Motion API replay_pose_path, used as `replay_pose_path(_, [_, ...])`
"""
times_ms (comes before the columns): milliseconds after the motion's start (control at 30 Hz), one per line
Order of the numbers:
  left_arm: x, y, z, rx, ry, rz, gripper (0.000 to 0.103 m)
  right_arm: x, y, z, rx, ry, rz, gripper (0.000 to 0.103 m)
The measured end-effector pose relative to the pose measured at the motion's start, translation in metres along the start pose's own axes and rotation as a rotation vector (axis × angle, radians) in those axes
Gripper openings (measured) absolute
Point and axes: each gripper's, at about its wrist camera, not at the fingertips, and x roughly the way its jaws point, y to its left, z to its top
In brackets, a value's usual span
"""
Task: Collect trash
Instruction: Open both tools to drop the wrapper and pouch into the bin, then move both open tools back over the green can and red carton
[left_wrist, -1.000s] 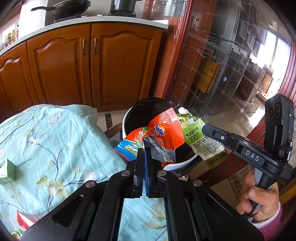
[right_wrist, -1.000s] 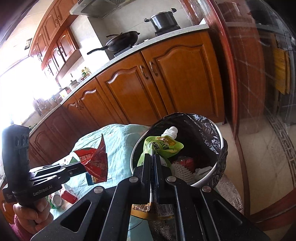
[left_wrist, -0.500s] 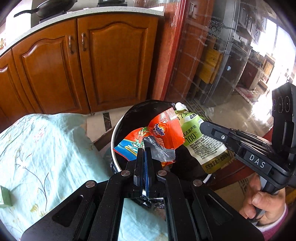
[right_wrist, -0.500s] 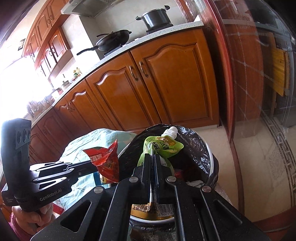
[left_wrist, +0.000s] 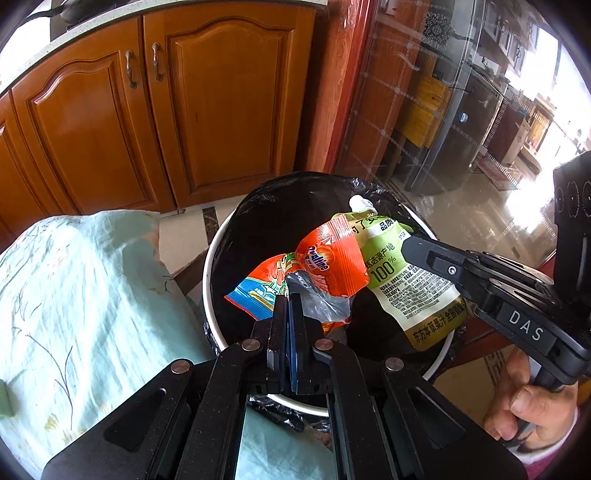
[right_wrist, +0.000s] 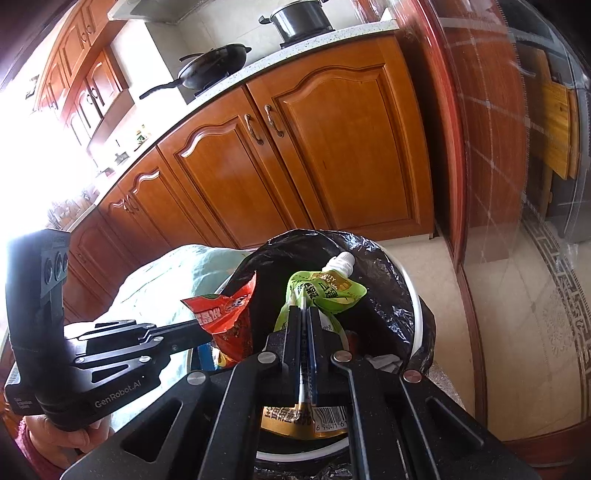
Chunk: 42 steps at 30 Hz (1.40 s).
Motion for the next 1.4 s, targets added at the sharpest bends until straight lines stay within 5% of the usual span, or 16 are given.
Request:
replay_pose_path(367, [0.007, -0.002, 0.005, 0.001, 0.023, -0.004, 0.003, 0.005, -0.003, -0.001, 0.01, 0.011, -0.013, 0.004])
replay_pose_path(500, [0.001, 0.001, 0.001, -0.012, 0.011, -0.002, 0.022, 0.003, -0.006, 0.0, 0.036, 0.002, -0.011, 0.02])
replay_pose_path(733, [-0.028, 0.018, -0.022, -0.086, -0.052, -0.008, 0.028, -0.011, -0.006, -0.003, 0.055, -0.024, 0.002, 0.028])
replay_pose_path(1000, [-0.076, 0.047, -0.072, -0.218, -0.14, -0.007, 0.059, -0.03, 0.011, -0.027, 0.09, -0.067, 0.066, 0.08])
replay_pose_path(1400, [-0.131, 0.085, -0.145, -0.326, -0.19, 0.043, 0.07, -0.041, 0.062, -0.071, 0.075, -0.039, 0.154, 0.088])
